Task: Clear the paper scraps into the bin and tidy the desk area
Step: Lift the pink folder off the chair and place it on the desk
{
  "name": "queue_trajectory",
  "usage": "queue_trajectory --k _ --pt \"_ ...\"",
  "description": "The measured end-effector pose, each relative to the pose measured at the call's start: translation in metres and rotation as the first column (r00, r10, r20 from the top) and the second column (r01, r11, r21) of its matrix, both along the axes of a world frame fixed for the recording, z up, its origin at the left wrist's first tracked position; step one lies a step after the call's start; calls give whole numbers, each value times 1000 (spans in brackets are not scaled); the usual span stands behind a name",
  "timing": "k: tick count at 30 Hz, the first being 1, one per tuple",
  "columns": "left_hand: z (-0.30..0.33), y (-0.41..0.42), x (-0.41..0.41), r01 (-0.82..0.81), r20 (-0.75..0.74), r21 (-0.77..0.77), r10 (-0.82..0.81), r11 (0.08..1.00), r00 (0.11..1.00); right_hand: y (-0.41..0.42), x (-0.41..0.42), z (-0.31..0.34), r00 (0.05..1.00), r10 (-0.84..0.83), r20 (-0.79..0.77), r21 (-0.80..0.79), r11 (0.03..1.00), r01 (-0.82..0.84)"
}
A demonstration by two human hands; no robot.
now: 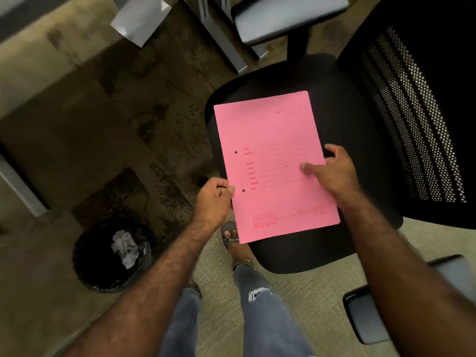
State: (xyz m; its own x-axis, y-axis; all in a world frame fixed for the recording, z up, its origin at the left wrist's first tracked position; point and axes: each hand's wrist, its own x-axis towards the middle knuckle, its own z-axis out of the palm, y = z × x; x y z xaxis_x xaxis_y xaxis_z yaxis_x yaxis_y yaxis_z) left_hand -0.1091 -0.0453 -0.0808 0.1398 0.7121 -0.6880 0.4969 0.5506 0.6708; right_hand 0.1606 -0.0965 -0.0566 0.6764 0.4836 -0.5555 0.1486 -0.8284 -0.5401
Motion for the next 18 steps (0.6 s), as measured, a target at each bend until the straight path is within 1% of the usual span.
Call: queue_trajectory --k 3,6,8,11,15,18 --pt "14 -2 -17 19 -36 22 -18 1000 999 -1 -7 10 988 48 -146 4 999 -48" --pt "32 -7 -33 12 -92 63 -6 998 996 -1 -21 27 963 72 -261 60 996 -59" --pt "46 -10 -47 -8 -114 79 17 997 993 -4 -32 41 952 104 -287 107 991 -76" --pt "73 -14 -67 -46 -102 69 53 997 993 -8 -49 66 940 150 -307 154 982 -107" --pt "117 -15 -93 -71 -112 107 83 992 990 -5 -70 103 926 226 -303 215 963 -164" --pt "151 -15 -110 -99 -97 137 113 986 989 -1 -82 134 913 280 -296 295 936 -192"
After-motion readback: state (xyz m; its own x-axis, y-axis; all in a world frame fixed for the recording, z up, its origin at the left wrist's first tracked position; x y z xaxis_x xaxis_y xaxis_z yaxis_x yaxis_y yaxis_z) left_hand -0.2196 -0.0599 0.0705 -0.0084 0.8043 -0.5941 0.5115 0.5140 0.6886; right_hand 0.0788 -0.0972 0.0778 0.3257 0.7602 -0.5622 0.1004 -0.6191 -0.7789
